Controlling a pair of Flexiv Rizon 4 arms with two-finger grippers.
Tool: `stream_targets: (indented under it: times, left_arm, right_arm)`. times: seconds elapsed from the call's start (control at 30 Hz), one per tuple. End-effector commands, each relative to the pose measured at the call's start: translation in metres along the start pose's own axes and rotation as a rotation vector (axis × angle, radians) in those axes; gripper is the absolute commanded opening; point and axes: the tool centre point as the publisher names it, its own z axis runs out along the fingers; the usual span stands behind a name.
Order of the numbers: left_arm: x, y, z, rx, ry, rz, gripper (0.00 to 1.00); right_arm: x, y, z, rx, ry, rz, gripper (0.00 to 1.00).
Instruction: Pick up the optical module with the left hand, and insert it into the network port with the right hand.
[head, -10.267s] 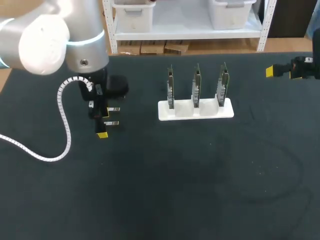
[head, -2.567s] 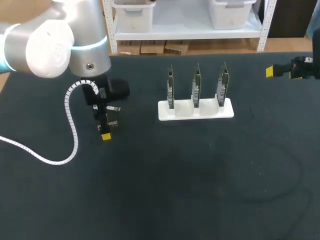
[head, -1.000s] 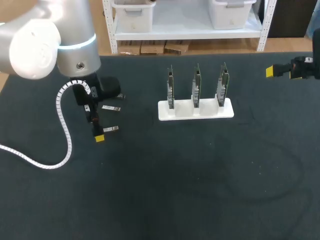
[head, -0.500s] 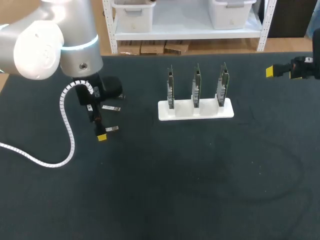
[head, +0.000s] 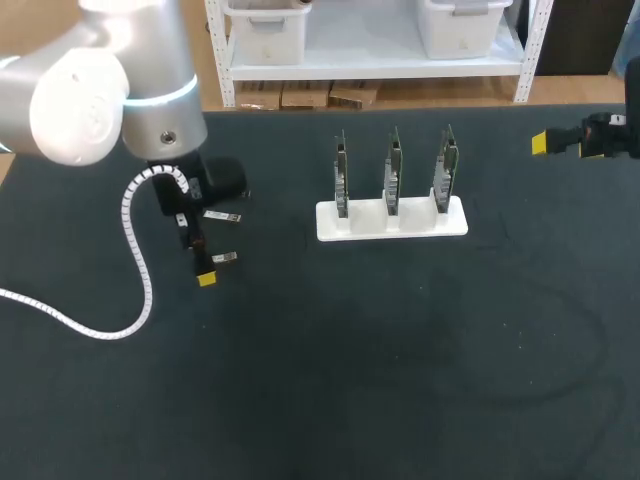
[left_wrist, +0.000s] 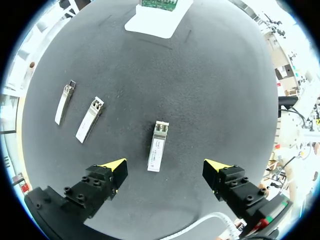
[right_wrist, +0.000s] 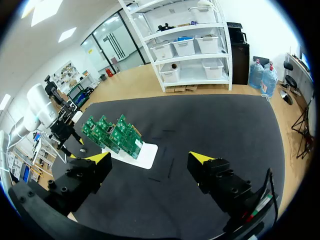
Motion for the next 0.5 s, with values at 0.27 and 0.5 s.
stream_targets:
  times: [0.27,0.5]
  left_arm:
    - [0.0017,0.0038,0.0008,-0.012,0.000,0.008,1.00]
    - [0.0036,0.0043,0.0056,-0.005,-0.001,0.006,1.00]
  right_arm:
    - [0.0004,0.0013,-0.0014,0.006,0.000,0.001,1.00]
    - [0.0004,0.0013,-0.0014,0.006,0.000,0.001,1.00]
